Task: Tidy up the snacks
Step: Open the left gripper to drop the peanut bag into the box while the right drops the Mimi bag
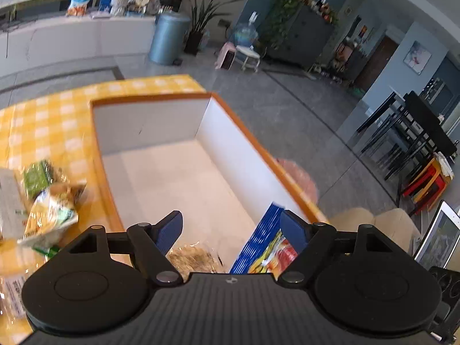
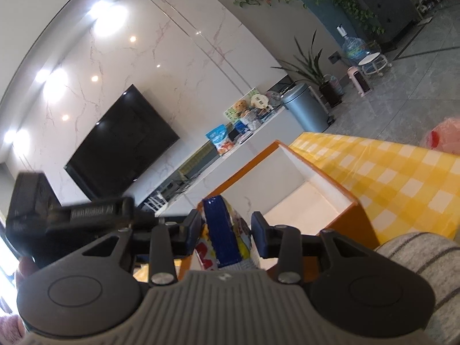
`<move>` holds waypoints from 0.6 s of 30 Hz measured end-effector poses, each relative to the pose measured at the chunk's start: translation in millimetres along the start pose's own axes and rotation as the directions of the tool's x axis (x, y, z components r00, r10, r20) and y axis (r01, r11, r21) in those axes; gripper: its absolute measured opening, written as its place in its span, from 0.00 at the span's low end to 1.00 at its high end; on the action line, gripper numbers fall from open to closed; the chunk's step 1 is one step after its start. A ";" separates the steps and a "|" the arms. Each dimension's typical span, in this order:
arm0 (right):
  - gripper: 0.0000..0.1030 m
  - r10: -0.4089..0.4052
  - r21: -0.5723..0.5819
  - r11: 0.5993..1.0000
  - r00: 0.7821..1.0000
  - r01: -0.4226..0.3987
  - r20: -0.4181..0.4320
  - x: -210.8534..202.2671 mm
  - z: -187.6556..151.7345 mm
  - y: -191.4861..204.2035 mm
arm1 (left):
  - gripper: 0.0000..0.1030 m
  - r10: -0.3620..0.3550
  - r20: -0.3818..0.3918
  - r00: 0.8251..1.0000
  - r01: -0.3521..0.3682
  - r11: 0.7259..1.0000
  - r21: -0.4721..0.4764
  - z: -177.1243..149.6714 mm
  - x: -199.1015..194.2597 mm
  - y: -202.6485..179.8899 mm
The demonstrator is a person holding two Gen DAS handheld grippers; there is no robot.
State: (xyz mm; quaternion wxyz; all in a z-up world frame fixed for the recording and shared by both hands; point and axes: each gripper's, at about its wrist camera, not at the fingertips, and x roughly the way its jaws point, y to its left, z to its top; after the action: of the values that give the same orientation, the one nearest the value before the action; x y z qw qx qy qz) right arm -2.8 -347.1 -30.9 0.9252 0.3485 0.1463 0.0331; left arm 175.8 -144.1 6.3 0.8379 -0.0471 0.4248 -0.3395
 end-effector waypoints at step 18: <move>0.27 -0.209 -0.115 0.971 0.978 0.208 0.001 42.1 16.4 20.9 | 0.89 0.159 0.142 0.977 -0.146 0.985 -0.093 -29.3 -47.0 24.7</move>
State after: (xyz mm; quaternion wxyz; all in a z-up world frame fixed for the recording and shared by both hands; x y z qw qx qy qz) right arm 43.0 -334.8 -16.0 0.9413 0.2773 0.1850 -0.0538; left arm 147.8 -90.5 10.6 0.8882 -0.0739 0.3771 -0.2519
